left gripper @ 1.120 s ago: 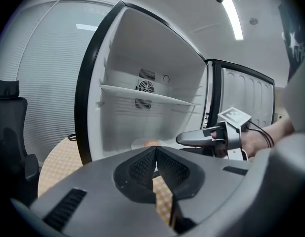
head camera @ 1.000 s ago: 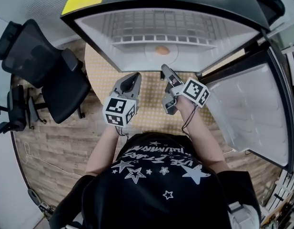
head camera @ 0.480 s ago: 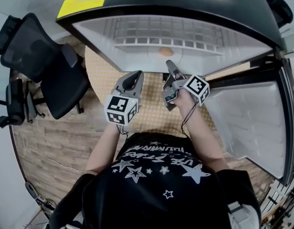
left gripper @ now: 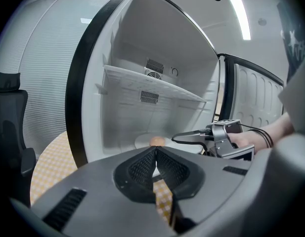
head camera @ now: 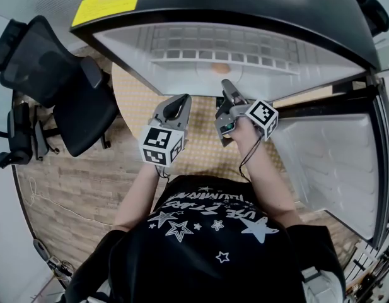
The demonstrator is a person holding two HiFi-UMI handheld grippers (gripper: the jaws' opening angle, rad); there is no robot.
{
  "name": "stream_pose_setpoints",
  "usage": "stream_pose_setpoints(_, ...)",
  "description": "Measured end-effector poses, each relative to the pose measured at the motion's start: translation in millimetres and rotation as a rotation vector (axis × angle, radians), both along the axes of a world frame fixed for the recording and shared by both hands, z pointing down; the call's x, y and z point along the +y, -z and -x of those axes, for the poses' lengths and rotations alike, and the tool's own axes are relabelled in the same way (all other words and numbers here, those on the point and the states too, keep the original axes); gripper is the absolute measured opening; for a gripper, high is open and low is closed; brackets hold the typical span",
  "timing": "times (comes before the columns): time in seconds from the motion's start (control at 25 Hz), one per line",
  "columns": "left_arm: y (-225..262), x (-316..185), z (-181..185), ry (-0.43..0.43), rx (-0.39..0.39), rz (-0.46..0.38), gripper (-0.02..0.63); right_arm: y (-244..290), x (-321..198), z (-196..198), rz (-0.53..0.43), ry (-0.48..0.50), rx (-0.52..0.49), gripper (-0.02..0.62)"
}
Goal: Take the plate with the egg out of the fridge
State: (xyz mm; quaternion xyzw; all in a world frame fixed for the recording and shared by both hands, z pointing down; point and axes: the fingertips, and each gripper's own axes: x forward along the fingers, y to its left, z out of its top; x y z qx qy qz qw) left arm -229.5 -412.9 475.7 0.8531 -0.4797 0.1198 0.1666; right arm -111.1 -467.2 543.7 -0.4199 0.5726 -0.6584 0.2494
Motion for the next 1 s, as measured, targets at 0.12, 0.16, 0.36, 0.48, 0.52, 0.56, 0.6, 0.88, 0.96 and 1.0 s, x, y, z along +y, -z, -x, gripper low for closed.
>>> stream_pose_setpoints(0.12,-1.6,0.0,1.6,0.001,0.0,0.003,0.009,-4.1,-4.9,-0.5,0.002,-0.019,-0.006,0.252)
stream_pose_setpoints(0.16,-2.2,0.3,1.9,0.002,0.0,0.005,0.009,-4.5,-6.8,-0.5,0.003,-0.027,-0.011,0.251)
stream_pose_setpoints(0.36,-4.0,1.6,2.5,-0.007,-0.003,0.009,0.009,-13.5,-10.8,-1.5,0.067,-0.051,0.015,0.178)
stream_pose_setpoints(0.48,-3.7,2.2,3.5,-0.01,-0.005,0.01,0.009,-23.2,-7.0,-2.2,0.106,-0.033,0.066,0.052)
stream_pose_setpoints(0.52,-3.7,2.2,3.7,-0.012,-0.007,0.01,0.009,-24.1,-6.5,-2.4,0.104,-0.031,0.071,0.05)
stream_pose_setpoints(0.56,-3.7,2.2,3.9,-0.013,-0.008,0.009,0.009,-24.4,-6.5,-2.8,0.099,-0.031,0.07,0.046)
stream_pose_setpoints(0.6,-3.8,2.3,3.9,-0.015,-0.01,0.01,0.009,-24.5,-6.4,-3.3,0.094,-0.032,0.066,0.041)
stream_pose_setpoints(0.88,-4.6,7.1,4.1,-0.031,-0.011,0.014,0.009,-26.1,18.1,-3.4,0.105,-0.044,0.044,0.038)
stream_pose_setpoints(0.96,-5.8,8.7,4.2,-0.031,-0.009,0.018,0.009,-27.1,28.3,-2.0,0.108,-0.043,0.039,0.038)
stream_pose_setpoints(1.0,-6.4,9.6,3.9,-0.033,-0.008,0.019,0.009,-27.5,32.4,-1.5,0.109,-0.041,0.037,0.038)
